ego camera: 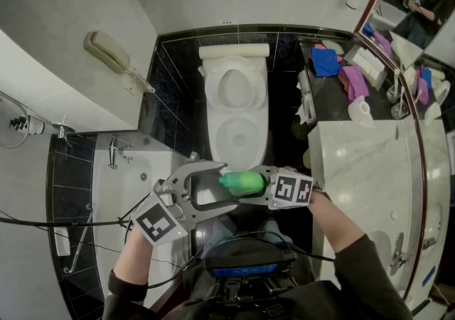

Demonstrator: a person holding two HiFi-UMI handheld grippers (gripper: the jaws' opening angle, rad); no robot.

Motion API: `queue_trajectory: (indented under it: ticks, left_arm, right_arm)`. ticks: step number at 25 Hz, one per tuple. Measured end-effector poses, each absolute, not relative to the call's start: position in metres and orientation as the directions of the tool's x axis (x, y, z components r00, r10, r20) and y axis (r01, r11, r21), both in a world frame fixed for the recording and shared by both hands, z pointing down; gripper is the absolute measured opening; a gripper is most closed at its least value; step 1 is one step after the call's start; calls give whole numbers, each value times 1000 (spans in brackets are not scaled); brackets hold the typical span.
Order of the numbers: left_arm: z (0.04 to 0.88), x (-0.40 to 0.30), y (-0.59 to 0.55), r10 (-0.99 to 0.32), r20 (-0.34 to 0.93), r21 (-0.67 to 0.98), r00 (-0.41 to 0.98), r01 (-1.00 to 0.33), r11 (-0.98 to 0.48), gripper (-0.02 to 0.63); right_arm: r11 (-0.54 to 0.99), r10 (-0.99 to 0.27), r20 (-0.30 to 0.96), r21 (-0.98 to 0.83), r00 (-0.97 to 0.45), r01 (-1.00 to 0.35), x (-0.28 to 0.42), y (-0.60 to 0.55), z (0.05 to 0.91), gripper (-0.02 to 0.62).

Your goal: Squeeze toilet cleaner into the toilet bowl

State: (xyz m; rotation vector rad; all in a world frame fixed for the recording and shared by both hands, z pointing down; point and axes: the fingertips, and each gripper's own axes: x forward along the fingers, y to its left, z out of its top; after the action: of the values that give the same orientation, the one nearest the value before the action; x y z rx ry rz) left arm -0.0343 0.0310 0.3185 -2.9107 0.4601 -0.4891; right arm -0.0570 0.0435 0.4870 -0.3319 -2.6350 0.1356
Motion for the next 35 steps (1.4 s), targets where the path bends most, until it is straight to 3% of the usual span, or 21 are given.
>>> queue_trajectory:
  ticks: [4, 12, 21, 28, 35]
  left_arm:
    - [317, -43, 23, -329, 322, -323, 887, -224, -920, 321]
    - [319, -38, 23, -283, 363, -334, 888, -159, -929, 317]
    - [327, -35, 25, -258, 390, -334, 884, -125, -934, 158]
    - [334, -35, 22, -264, 394, -223, 881, -187, -957, 150]
    - [345, -34, 27, -255, 380, 47, 889, -294, -955, 149]
  right_arm:
    - [921, 370, 379, -271, -848, 281, -59, 58, 479, 189]
    - [897, 429, 401, -292, -810, 331, -58, 70, 478, 189]
    - [900, 424, 417, -296, -804, 321, -58, 65, 482, 189]
    - [964, 266, 520, -141, -812, 226, -53, 39, 497, 189]
    - [977, 5, 597, 167, -802, 131, -44, 4, 516, 189]
